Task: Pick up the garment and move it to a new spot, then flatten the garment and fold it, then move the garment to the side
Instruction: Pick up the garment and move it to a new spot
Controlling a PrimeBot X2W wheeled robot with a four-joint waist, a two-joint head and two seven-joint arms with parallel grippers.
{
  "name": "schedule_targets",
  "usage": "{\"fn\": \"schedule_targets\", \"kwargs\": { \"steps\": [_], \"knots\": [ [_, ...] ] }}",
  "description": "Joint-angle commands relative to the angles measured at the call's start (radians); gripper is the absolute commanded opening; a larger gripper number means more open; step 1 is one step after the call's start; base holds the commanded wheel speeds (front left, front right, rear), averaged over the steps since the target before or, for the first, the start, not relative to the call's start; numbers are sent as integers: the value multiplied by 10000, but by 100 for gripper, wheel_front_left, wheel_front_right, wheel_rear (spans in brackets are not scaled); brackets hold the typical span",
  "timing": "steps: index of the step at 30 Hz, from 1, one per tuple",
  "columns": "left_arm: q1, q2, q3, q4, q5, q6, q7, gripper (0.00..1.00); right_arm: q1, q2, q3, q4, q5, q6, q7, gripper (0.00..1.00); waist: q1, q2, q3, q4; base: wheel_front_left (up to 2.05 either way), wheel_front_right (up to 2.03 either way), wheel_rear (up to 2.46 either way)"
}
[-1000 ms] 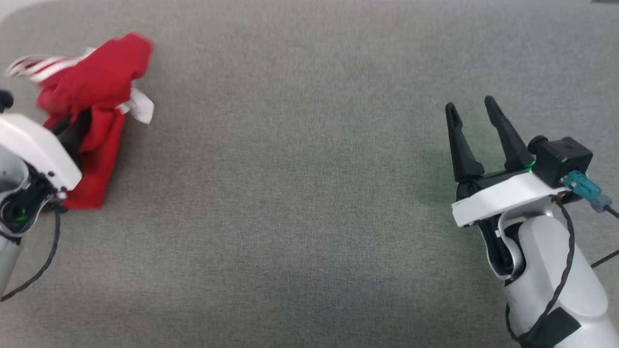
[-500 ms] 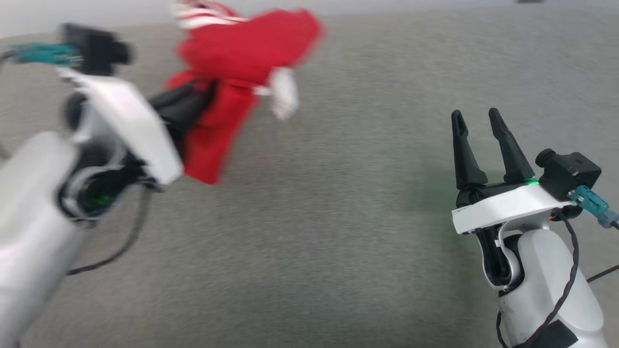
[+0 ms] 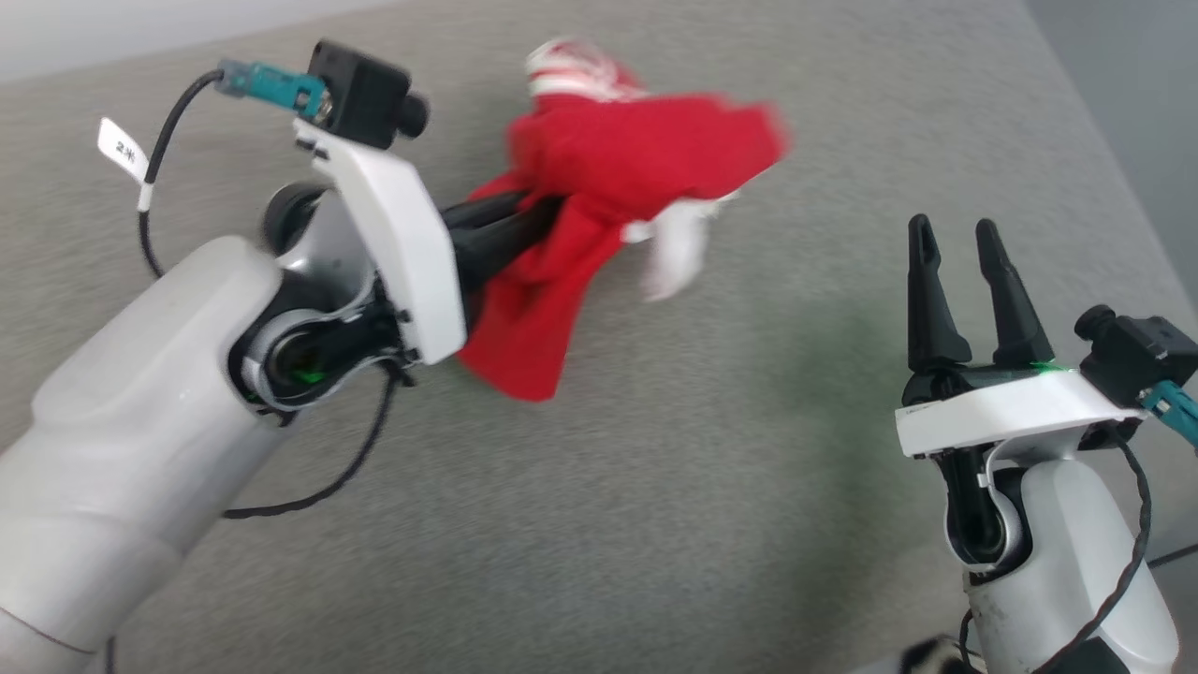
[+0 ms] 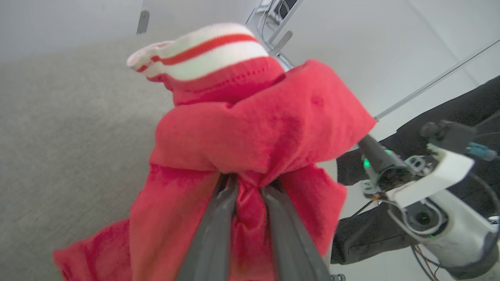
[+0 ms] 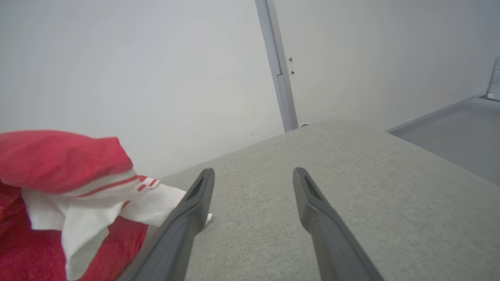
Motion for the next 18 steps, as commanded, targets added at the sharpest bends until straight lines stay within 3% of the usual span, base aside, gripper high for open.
{"fn": "schedule_targets", "kwargs": {
  "steps": [1, 4, 11, 18],
  "knots": [
    [6, 118, -38, 147, -20, 5, 40, 0, 23, 54, 22, -46, 122, 2, -43, 100, 0, 0, 284, -513, 0, 0, 0],
    [91, 413, -391, 968, 46, 5, 296, 0, 112, 53, 119, -89, 454, 2, -42, 100, 0, 0, 392, -854, 0, 0, 0],
    [-379, 1345, -1833, 2028, 1319, 12, 811, 0, 150, 54, 232, -192, 949, 2, -42, 100, 0, 0, 657, -1381, 0, 0, 0],
    [-788, 1552, -3312, 2845, 2766, 89, 1402, 0, 23, 47, 437, -242, 1220, 2, -42, 100, 0, 0, 959, -1566, 0, 0, 0]
  ]
}}
